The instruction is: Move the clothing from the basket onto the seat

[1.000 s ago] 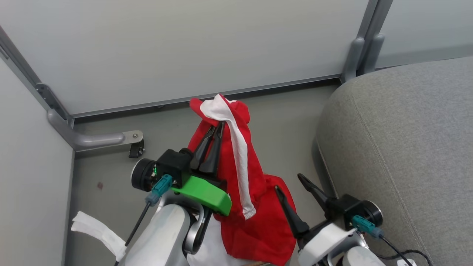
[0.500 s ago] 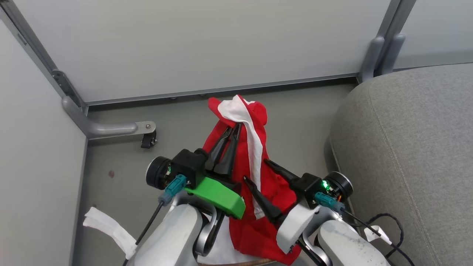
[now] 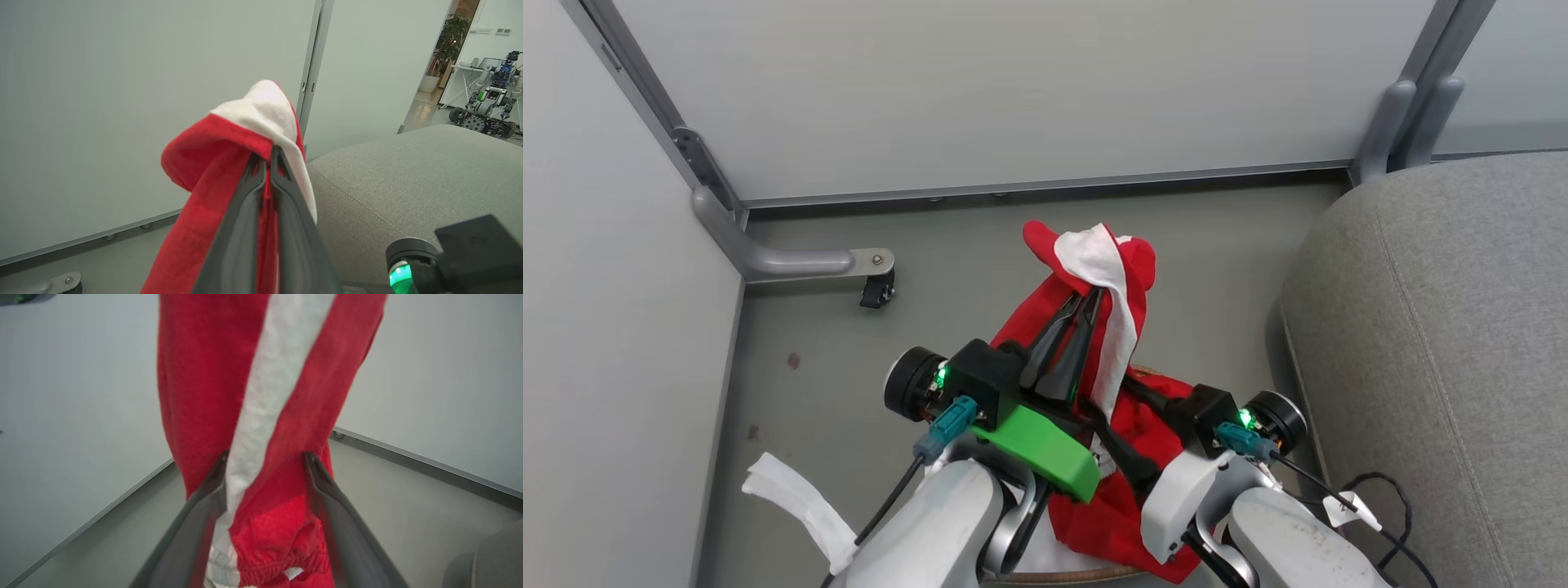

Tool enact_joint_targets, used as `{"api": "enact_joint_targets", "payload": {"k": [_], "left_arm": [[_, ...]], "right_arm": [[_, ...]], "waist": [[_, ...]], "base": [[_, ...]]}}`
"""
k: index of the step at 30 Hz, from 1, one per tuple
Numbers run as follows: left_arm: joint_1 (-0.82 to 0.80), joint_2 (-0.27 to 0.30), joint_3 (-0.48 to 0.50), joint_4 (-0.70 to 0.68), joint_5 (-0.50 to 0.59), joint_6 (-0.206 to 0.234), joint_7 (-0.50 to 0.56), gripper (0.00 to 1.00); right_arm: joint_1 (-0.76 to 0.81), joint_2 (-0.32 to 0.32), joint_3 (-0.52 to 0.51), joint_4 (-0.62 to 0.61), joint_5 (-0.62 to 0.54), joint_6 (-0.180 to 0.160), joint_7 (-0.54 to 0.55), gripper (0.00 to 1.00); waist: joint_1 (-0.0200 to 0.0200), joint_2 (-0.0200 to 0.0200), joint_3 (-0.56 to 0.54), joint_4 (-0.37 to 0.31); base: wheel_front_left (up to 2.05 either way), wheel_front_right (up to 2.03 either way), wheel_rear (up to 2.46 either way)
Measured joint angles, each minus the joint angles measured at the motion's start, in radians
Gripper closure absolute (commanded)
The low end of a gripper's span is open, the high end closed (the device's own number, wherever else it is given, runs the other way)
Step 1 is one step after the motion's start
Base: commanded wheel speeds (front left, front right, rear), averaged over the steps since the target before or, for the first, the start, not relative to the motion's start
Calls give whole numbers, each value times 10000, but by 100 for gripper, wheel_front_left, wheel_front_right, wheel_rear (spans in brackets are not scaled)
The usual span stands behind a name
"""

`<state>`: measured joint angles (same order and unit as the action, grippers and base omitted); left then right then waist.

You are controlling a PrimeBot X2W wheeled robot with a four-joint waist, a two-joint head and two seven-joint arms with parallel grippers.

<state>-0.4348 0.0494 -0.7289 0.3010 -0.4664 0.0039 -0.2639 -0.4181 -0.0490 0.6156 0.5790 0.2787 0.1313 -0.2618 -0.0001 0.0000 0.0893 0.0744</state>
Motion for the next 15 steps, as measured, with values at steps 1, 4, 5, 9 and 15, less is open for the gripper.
{"api": "enact_joint_targets", "payload": {"k": [1, 4, 5, 9, 15], "left_arm": [[-42, 0, -46, -12, -15, 25, 0, 100], [-128, -2, -125, -58, -100, 61, 0, 100], [-128, -2, -130, -61, -132, 65, 0, 100], [-162, 0, -82, -44, -169, 136, 0, 100], [-174, 0, 79, -15, -165, 138, 0, 100]], "right_arm": [[-59, 0, 21, 54, 48, 0, 2, 100], [-195, 0, 19, 178, 232, 0, 2, 100], [-220, -2, 2, 190, 251, 0, 2, 100], [-221, -2, -153, 198, 376, 0, 2, 100], [-139, 4, -512, 38, 370, 0, 2, 100]], "waist": [[0, 0, 29, 20], [0, 0, 127, 96], [0, 0, 147, 116], [0, 0, 219, 170], [1, 0, 298, 159]], "base": [[0, 0, 0], [0, 0, 0], [0, 0, 0], [0, 0, 0], [0, 0, 0]]}}
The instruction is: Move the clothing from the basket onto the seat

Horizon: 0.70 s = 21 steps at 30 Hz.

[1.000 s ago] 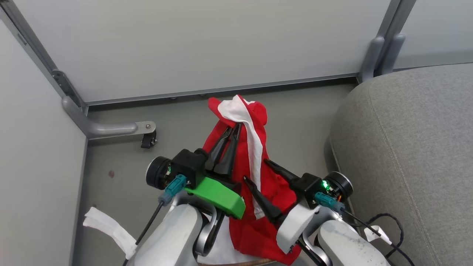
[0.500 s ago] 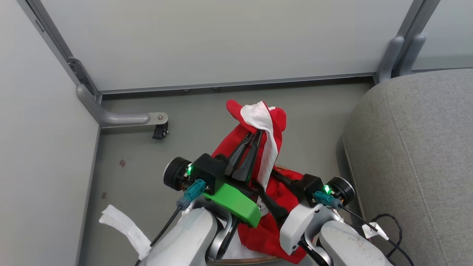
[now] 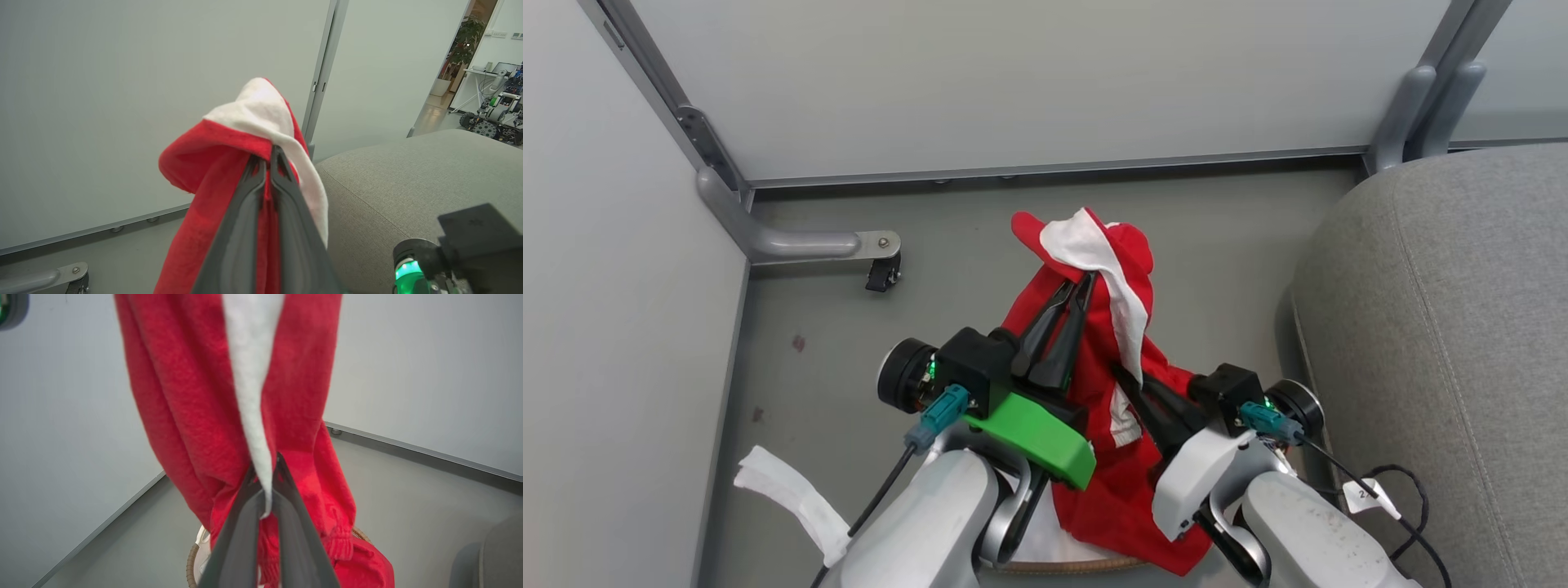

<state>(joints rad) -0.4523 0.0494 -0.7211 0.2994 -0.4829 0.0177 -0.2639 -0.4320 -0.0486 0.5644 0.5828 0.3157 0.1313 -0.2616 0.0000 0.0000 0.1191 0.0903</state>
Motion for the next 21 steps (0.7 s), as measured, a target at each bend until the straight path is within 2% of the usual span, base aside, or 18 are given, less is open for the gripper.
{"api": "enact_joint_targets", "payload": {"k": [2, 3, 4, 5, 12, 21], "left_arm": [[-1, -2, 52, 15, -4, 10, 0, 100], [0, -2, 90, 23, -33, 21, 0, 71], [1, -4, 127, 52, -127, 58, -2, 5], [4, 0, 165, 94, -104, 107, 0, 0], [143, 4, 763, 681, 389, 165, 0, 0], [536, 36, 1651, 1116, 1026, -163, 0, 0]], "right_arm": [[56, -10, -109, -134, -21, 0, 0, 100], [75, -4, -151, -221, -36, 0, 0, 100], [95, 2, -234, -341, -46, 0, 0, 100], [117, 0, -334, -495, -48, 0, 0, 100], [611, -4, -890, -1710, -88, 0, 0, 100], [1175, -4, -1430, -3137, -35, -2, 0, 100]], "waist": [[0, 0, 40, -15], [0, 0, 55, -29], [0, 0, 79, -51], [0, 0, 97, -79], [0, 0, 153, -459], [0, 0, 198, -1528]], "base": [[0, 0, 0], [0, 0, 0], [0, 0, 0], [0, 0, 0], [0, 0, 0], [0, 0, 0]]}}
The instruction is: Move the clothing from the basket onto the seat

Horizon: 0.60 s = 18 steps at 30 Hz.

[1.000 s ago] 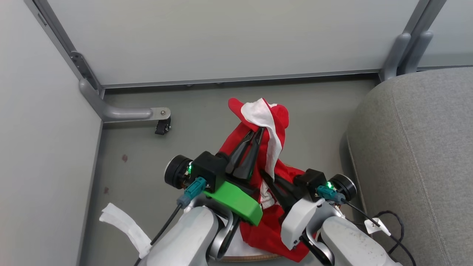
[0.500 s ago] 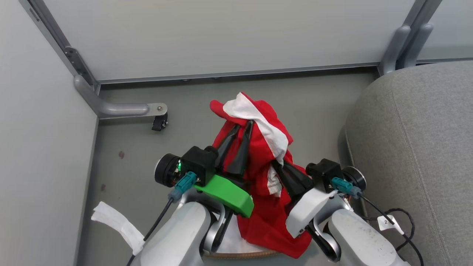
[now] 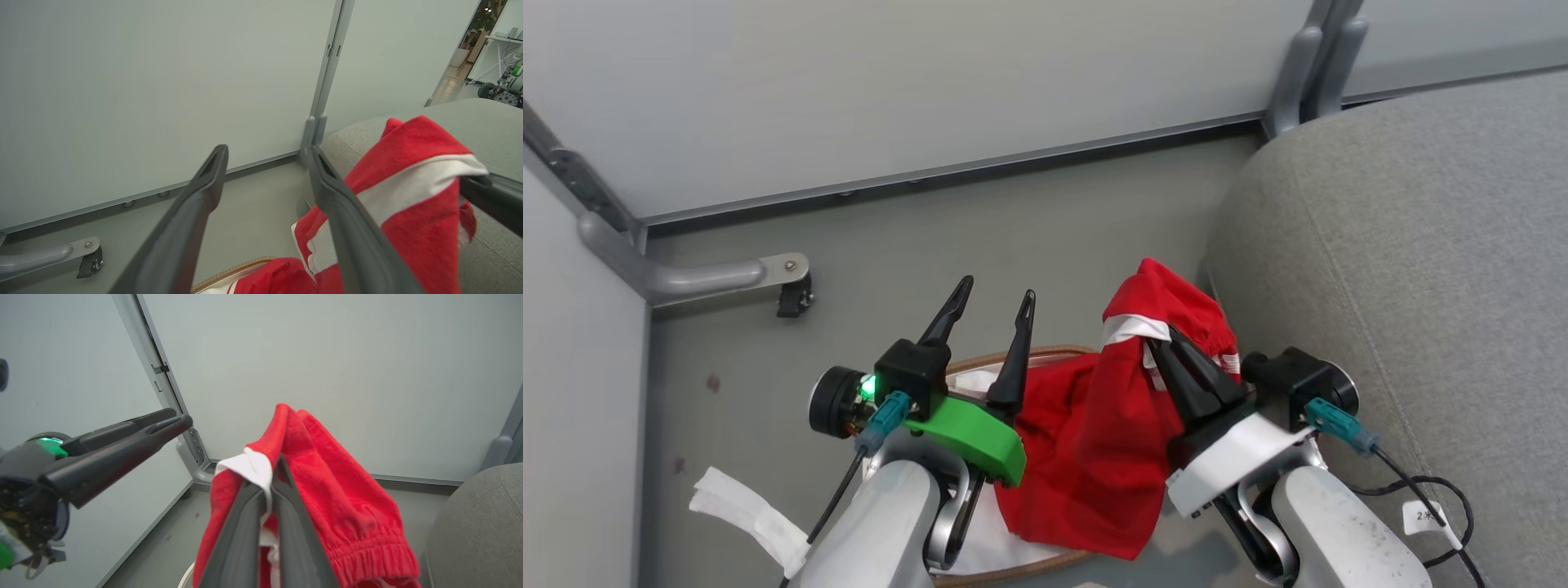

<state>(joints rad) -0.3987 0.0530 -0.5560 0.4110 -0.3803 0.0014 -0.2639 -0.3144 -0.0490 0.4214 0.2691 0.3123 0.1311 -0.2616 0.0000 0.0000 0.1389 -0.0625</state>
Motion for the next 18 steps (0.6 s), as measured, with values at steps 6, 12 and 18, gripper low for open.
{"api": "enact_joint_targets", "payload": {"k": [6, 12, 18], "left_arm": [[267, -2, 570, -31, 374, -213, 0, 0], [596, -19, 1016, -113, 748, -412, 0, 0], [802, -35, 1212, -111, 846, -571, 0, 0]], "right_arm": [[247, -4, -291, -523, 119, 0, 0, 100], [538, -8, -577, -930, 144, 0, 0, 100], [649, -10, -798, -1208, 188, 0, 0, 100]], "waist": [[0, 0, 45, -1007], [0, 0, 94, -2314], [0, 0, 141, -3452]], "base": [[0, 0, 0], [0, 0, 0], [0, 0, 0]]}}
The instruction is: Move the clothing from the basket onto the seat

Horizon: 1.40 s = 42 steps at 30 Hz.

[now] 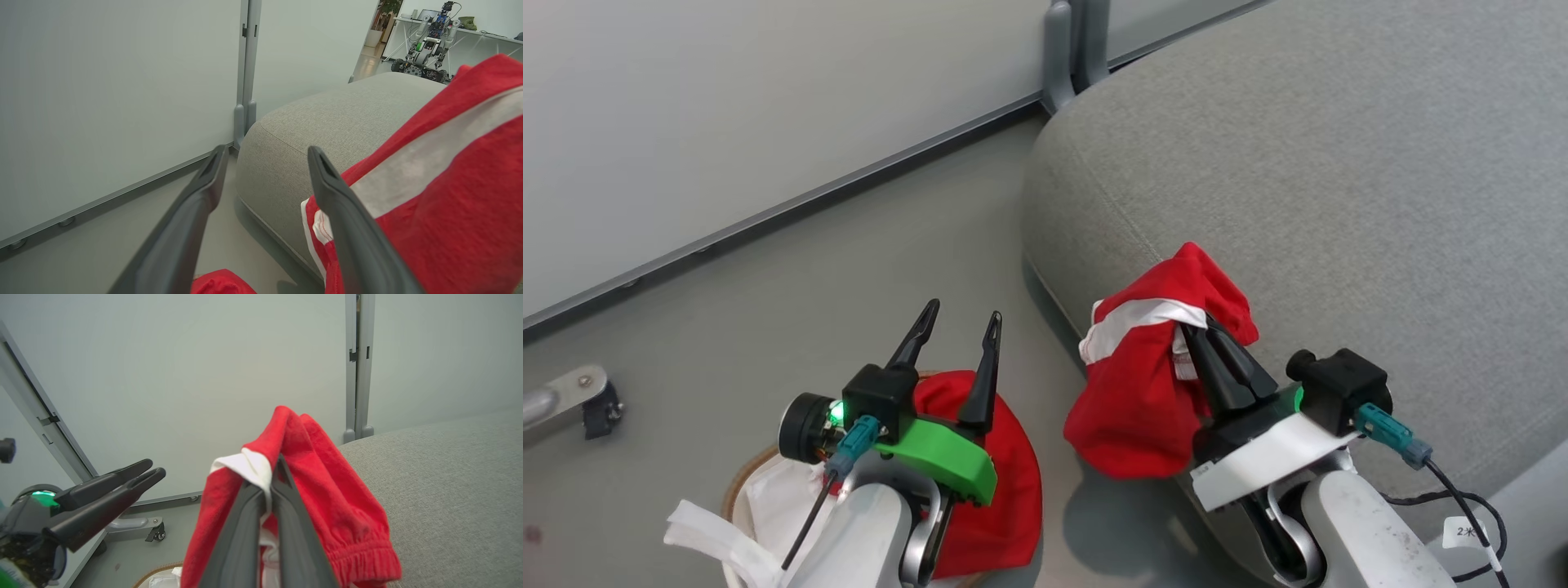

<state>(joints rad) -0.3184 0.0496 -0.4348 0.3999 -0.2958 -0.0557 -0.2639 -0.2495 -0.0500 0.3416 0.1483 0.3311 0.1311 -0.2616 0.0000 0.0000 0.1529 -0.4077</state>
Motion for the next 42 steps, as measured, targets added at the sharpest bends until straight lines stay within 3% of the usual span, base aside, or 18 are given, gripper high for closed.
{"api": "enact_joint_targets", "payload": {"k": [4, 8, 13, 20, 29, 35, 42], "left_arm": [[10, -4, -136, -44, 65, -134, 0, 0], [-82, -21, -424, -27, 82, -249, 0, 0], [-221, -19, -506, 36, 309, -334, 0, 0], [-326, 111, -433, 36, 717, -449, 0, 0], [-1307, 422, -811, -31, 1154, -619, 0, 0], [-1802, 696, -968, -111, 1225, -675, 0, 0], [-2281, 857, -1137, -48, 1223, -683, 29, 0]], "right_arm": [[95, 6, -491, -301, -79, 0, 0, 100], [48, -15, -1639, -709, -489, 0, 0, 100], [-885, -25, -2305, -878, -1298, 0, 0, 100], [-3344, -1122, -2863, -612, -1975, 2, 0, 100], [-6024, -2458, -3927, 755, -2472, 2, 0, 100], [-6783, -2405, -4251, 2038, -2704, 2, -2, 100], [-6666, -1862, -4646, 4180, -3292, 2, -4, 100]], "waist": [[0, 0, 63, -622], [0, 0, 358, -1080], [0, 0, 823, -1211], [0, 0, 1592, -1242], [0, 0, 2823, -766], [0, 0, 3675, -322], [1, 0, 4499, 154]], "base": [[0, 0, 0], [0, 0, 0], [0, 0, 0], [0, 0, 0], [0, 0, 0], [0, 0, 0], [0, 0, 0]]}}
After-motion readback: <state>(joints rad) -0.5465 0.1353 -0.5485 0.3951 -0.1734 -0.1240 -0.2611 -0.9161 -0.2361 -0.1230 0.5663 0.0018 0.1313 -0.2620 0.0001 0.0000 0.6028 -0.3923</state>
